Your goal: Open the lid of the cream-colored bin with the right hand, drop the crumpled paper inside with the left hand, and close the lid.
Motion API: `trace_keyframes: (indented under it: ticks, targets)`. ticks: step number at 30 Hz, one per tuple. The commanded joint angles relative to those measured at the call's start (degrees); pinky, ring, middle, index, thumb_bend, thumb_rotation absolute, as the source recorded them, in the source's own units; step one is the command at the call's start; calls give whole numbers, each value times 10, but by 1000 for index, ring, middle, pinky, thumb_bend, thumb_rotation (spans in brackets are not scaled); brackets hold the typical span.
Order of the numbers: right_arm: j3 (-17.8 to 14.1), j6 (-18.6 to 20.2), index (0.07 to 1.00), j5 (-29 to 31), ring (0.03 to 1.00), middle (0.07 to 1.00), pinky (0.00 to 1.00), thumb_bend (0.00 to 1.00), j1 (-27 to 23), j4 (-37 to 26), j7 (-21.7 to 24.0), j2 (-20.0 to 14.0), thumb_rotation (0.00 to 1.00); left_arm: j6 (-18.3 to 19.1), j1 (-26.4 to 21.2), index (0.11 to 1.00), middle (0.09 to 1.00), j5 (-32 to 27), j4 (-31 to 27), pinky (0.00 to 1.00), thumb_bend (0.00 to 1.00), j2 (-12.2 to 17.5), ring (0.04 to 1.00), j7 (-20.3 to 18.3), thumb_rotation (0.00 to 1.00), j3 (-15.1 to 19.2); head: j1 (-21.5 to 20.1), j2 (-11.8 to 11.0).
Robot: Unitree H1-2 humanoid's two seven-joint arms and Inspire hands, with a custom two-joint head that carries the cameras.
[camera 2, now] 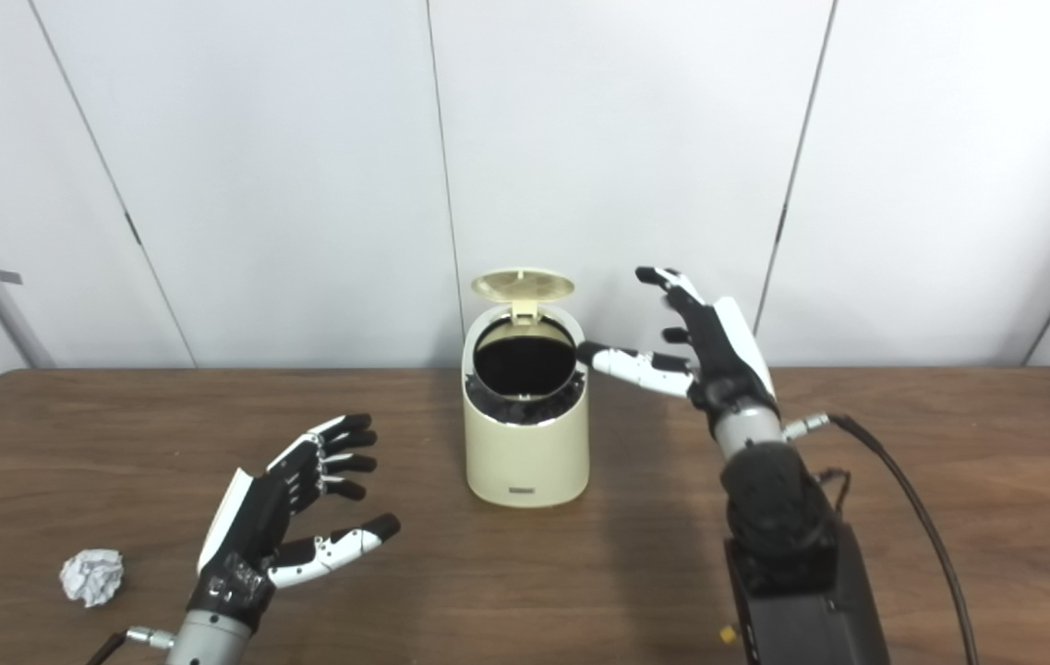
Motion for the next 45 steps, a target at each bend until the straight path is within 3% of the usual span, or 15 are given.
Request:
trace_keyframes:
  ticks: [1, 4, 8, 14, 17, 19, 20, 21, 27, 33, 38, 41, 45]
  targets:
    - [-4, -31, 865, 19, 935, 1000, 782, 641, -1, -22, -17, -9, 411, -17, -14, 829, 800, -2, -12, 622, 735, 0, 729, 3, 141, 0, 0, 1]
    - [-5, -51, 869, 34, 859, 936, 703, 660, 26, -24, -28, -15, 433, -17, -14, 828, 799, -2, -11, 620, 736, 0, 728, 4, 144, 0, 0, 1]
    - [-2, -84, 876, 55, 822, 883, 677, 679, 63, -21, -33, -28, 463, -17, -16, 830, 800, 0, -11, 617, 740, -1, 726, 5, 146, 0, 0, 0]
    - [7, -198, 903, 106, 828, 913, 670, 753, 120, 2, -22, -59, 431, -10, -17, 835, 806, 6, -18, 615, 737, 0, 728, 5, 159, 0, 16, 2]
    - [16, -234, 923, 115, 850, 928, 725, 788, 144, 6, -17, -74, 428, -10, -17, 834, 803, 12, -20, 613, 734, -4, 724, 8, 163, -3, 59, -2]
    - [18, -254, 925, 119, 858, 935, 736, 802, 158, 6, -14, -87, 417, -20, -17, 831, 799, 20, -14, 599, 742, -11, 715, 14, 168, -8, 123, -11]
    - [19, -262, 929, 122, 864, 943, 749, 801, 164, 7, -13, -92, 392, -24, -17, 828, 796, 24, -11, 591, 742, -14, 711, 16, 171, -11, 123, -11]
    - [18, -267, 933, 125, 870, 949, 760, 799, 168, 9, -11, -97, 379, -26, -17, 828, 795, 29, -9, 586, 742, -18, 709, 19, 169, -14, 155, -17]
    - [8, -239, 962, 143, 909, 980, 843, 765, 175, 5, -6, -112, 275, -20, -12, 835, 804, 39, -1, 614, 769, -40, 734, 28, 171, -22, 228, -37]
    - [5, -217, 960, 160, 898, 997, 748, 745, 173, -9, 9, -117, 272, -16, -3, 832, 804, 110, -23, 576, 749, -39, 729, 60, 127, -20, 265, -49]
    - [11, -220, 928, 137, 836, 958, 608, 776, 170, -10, 5, -124, 324, 46, 13, 814, 805, 169, -94, 568, 730, -4, 717, 35, 100, -8, 286, -53]
    - [14, -216, 908, 126, 813, 914, 520, 801, 167, -12, 4, -125, 360, 92, 27, 792, 787, 211, -149, 585, 735, 36, 716, 1, 74, 0, 292, -55]
    - [14, -223, 898, 128, 790, 898, 454, 813, 164, -3, 4, -126, 370, 119, 42, 753, 730, 251, -186, 567, 756, 81, 672, -22, 44, 17, 301, -59]
